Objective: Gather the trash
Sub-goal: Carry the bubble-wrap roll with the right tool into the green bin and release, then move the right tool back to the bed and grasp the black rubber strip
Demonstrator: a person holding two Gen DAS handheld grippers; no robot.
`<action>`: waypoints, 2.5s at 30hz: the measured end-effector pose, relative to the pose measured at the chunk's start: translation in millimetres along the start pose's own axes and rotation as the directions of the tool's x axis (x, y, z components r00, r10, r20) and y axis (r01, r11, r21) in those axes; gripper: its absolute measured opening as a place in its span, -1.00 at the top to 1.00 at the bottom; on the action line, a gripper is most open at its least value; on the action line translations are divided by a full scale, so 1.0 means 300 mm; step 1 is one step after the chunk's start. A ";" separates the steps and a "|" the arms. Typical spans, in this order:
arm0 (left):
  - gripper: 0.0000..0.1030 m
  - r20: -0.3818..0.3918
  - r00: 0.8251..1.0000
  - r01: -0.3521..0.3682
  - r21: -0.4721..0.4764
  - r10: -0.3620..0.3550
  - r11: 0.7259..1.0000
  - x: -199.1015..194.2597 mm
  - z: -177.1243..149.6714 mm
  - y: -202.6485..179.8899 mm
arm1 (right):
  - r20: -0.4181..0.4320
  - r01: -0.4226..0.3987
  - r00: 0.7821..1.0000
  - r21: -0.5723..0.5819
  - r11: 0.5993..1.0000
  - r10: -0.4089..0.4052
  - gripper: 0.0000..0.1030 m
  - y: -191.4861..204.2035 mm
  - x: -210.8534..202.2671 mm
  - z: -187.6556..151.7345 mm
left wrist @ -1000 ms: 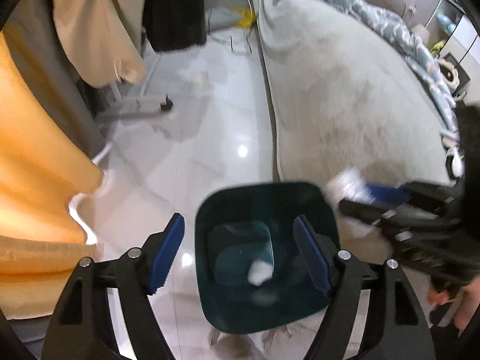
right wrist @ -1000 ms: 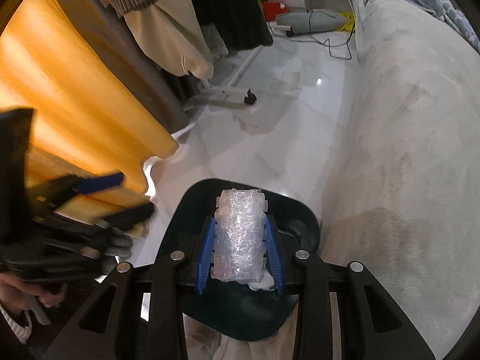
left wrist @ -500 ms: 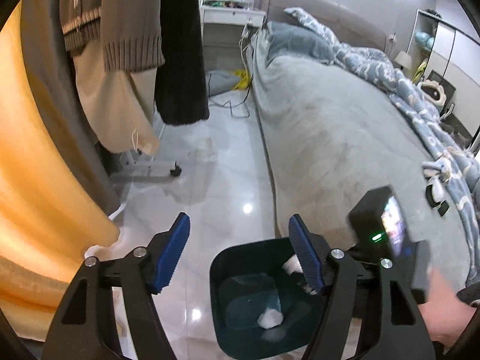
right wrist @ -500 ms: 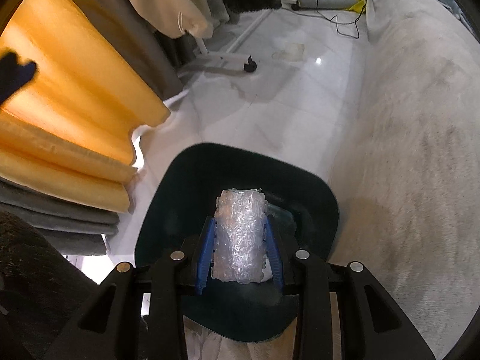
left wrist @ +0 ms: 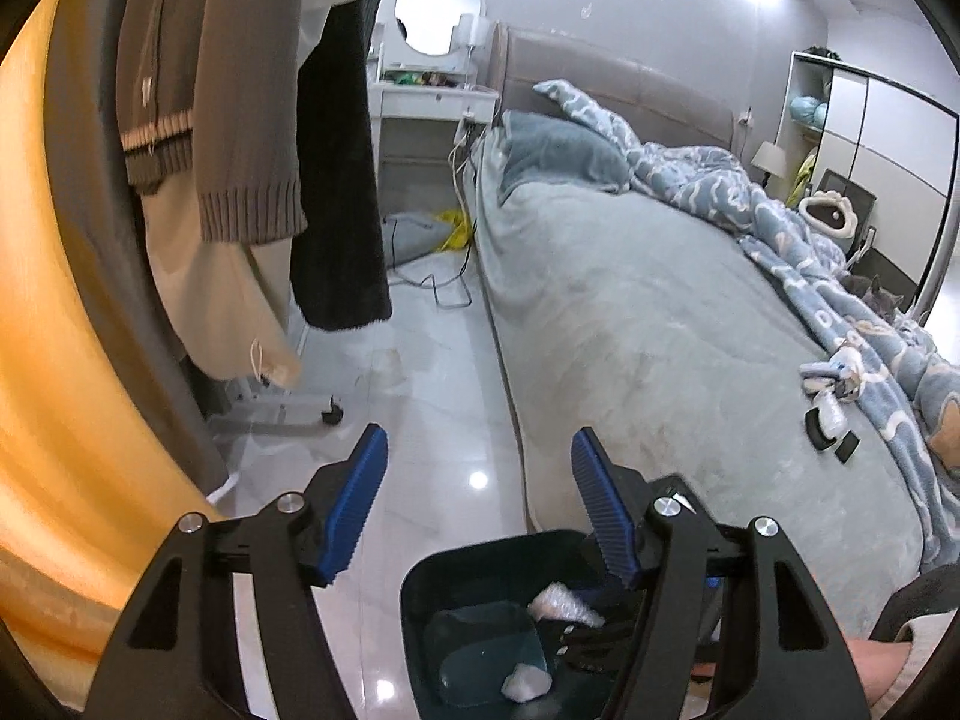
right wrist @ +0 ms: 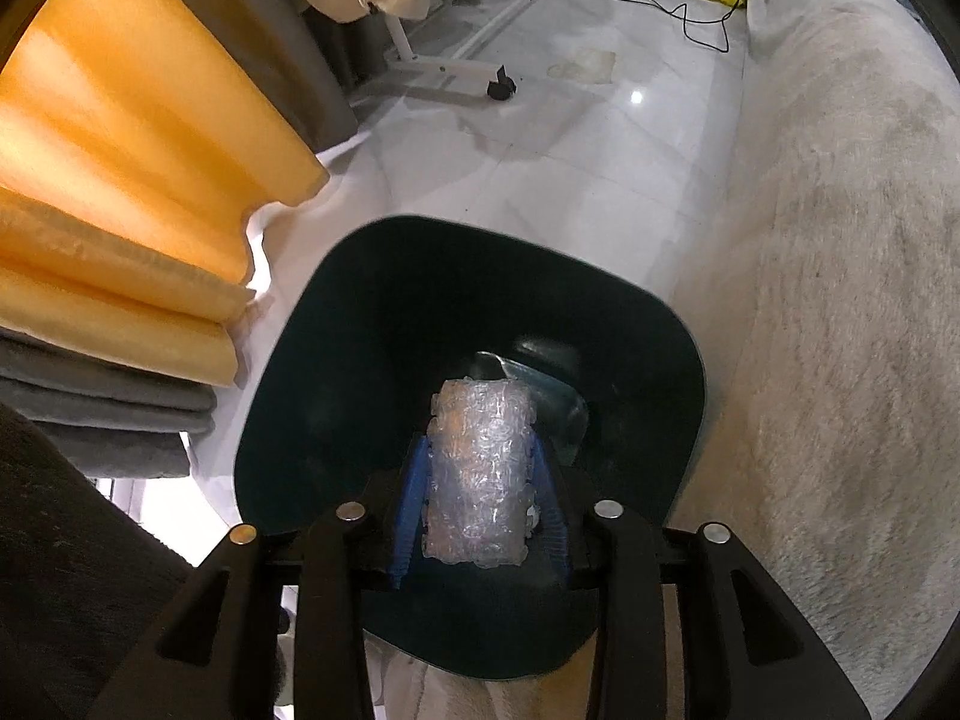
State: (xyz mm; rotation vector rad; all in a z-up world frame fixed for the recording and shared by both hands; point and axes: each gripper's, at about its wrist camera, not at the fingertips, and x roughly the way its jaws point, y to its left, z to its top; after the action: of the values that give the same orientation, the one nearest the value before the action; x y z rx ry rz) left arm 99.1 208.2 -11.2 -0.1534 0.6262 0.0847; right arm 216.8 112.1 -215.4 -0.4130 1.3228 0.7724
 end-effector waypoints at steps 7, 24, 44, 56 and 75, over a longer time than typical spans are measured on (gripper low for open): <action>-0.30 0.075 0.997 0.030 0.016 -0.031 0.999 -0.032 0.024 -0.043 | 0.025 0.004 1.000 -0.009 1.000 -0.004 -0.16 -0.001 -0.041 -0.011; -0.30 0.110 0.989 0.096 0.055 -0.101 0.994 -0.026 0.057 -0.210 | 0.222 0.047 0.974 -0.021 0.999 -0.041 -0.30 -0.095 -0.332 -0.088; -0.40 0.049 0.982 0.178 0.082 -0.182 0.981 0.089 0.045 -0.432 | 0.407 0.128 0.896 0.140 0.982 -0.175 -0.33 -0.355 -0.615 -0.258; -0.64 0.019 0.976 0.208 0.200 -0.216 0.958 0.202 0.014 -0.592 | 0.467 0.232 0.824 0.241 0.942 -0.322 -0.52 -0.556 -0.763 -0.372; -0.79 -0.131 0.884 0.461 0.410 -0.449 0.787 0.390 -0.035 -0.850 | 0.380 0.221 0.850 0.369 0.903 -0.364 -0.53 -0.824 -0.678 -0.544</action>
State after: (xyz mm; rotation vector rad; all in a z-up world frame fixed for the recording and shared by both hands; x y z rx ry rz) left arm 219.3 -40.8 -58.7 0.1289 0.6050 -0.5296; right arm 265.8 -222.6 -94.0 -0.1634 0.8984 0.3520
